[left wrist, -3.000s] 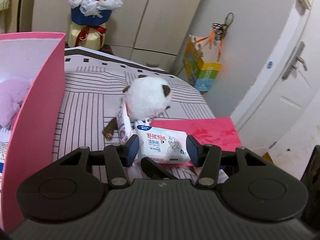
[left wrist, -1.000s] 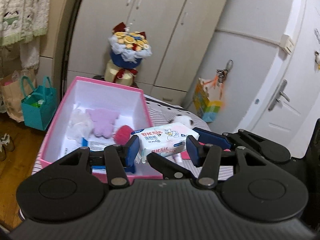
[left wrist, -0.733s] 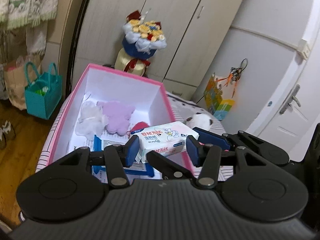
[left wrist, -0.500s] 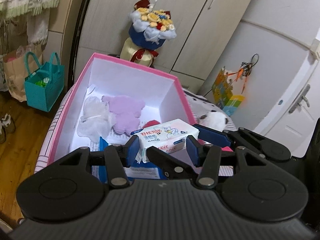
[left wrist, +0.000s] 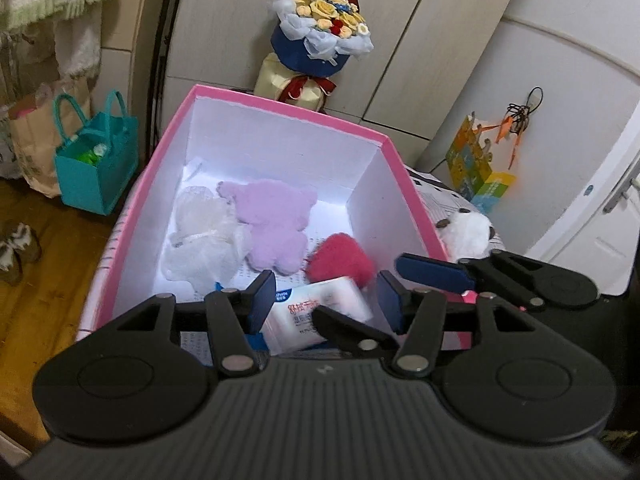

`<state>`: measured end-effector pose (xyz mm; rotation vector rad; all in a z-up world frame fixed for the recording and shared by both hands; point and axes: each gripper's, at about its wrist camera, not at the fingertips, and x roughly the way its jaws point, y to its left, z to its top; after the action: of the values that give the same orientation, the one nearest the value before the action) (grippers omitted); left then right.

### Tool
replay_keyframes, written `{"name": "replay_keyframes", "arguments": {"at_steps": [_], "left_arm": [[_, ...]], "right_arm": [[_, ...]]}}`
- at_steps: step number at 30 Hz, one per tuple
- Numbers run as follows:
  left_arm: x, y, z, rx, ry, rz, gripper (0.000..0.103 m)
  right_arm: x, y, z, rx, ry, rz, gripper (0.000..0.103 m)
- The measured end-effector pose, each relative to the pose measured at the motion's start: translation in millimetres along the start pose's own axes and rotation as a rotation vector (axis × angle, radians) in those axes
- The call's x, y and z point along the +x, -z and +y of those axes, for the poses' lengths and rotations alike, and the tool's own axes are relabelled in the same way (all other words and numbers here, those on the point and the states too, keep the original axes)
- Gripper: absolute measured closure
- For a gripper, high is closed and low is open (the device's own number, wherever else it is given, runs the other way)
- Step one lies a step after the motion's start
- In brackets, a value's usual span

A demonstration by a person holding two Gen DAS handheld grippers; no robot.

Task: Organize soft objects

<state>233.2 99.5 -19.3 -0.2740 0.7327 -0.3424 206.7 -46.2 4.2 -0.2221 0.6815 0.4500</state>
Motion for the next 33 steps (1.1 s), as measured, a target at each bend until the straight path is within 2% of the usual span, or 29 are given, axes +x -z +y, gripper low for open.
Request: {"name": "replay_keyframes", "arguments": {"at_steps": [3,10,21,33], "left_arm": [[-7,0,-1,0.019,-0.035,-0.019,0.043],[-38,1,-10,0.053,-0.027,-0.059,0.036],[-87,11,-37,0.132,0.027,-0.111,0.032],[-137,32,-71,0.192,0.111,-0.144,0.03]], "right_arm": [[-6,2,0,-0.006,0.001,-0.001,0.028],[-28,4,4,-0.02,0.01,-0.029,0.026],[-74,11,9,-0.027,0.023,-0.084,0.024],[-149,35,-8,-0.008,0.013,-0.159,0.024]]}}
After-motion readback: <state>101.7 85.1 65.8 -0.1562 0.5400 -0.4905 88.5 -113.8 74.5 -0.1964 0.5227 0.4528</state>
